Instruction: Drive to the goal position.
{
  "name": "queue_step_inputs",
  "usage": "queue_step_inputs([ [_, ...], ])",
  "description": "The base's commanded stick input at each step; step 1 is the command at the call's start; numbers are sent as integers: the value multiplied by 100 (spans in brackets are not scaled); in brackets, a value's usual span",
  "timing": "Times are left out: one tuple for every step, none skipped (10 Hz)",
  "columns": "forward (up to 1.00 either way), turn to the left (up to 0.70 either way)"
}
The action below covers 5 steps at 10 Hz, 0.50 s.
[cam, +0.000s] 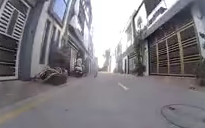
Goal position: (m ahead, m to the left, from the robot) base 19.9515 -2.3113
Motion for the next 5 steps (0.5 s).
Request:
queue_step_inputs([
  [85, 0],
  [85, 0],
  [85, 0],
  [85, -22],
  [85, -29],
])
